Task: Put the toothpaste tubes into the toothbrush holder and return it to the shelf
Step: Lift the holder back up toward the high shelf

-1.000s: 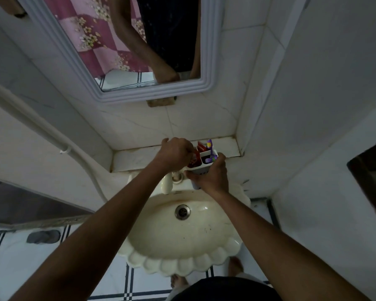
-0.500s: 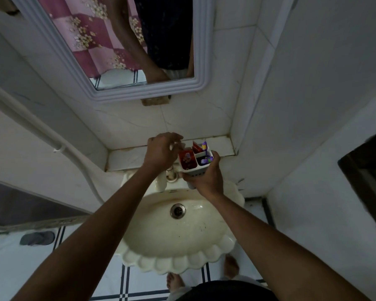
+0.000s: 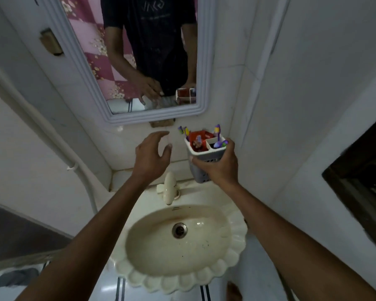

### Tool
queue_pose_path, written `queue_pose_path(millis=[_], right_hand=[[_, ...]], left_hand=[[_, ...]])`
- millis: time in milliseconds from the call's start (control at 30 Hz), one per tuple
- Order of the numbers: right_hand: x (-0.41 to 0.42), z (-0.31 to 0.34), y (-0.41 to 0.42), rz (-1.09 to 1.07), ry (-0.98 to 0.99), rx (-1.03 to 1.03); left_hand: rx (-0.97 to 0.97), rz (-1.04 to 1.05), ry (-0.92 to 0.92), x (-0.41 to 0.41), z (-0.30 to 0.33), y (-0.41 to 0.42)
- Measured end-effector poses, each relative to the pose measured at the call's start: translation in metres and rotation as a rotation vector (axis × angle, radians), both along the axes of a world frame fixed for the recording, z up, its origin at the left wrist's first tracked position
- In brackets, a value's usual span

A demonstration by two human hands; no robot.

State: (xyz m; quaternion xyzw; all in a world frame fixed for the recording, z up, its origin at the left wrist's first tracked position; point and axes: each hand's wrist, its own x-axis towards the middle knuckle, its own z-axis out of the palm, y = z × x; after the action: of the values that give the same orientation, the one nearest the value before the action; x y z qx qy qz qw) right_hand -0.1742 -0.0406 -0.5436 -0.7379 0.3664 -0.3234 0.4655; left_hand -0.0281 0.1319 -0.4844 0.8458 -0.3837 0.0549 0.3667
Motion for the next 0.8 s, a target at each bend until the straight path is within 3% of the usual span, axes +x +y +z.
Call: queue_pose_path(millis=[300,633,800], right_hand=[[-0.008,0.188,-0.014,-0.105,-0.348,-0.246],[-0.047,0.411,-0.021,-0.043,-0.513,-0.459],[-0.069,0.506,-0.027,-0.055,-0.609,-0.535]], left_hand=[[-0.277,-0.129,-0.226,0.003,0.148,-0.009],[-0.412,-0.125,-0.498,-0.027,0.338,-0.028],[-0.498,-0.061,-0.74,-0.042,0.426,-0.042]])
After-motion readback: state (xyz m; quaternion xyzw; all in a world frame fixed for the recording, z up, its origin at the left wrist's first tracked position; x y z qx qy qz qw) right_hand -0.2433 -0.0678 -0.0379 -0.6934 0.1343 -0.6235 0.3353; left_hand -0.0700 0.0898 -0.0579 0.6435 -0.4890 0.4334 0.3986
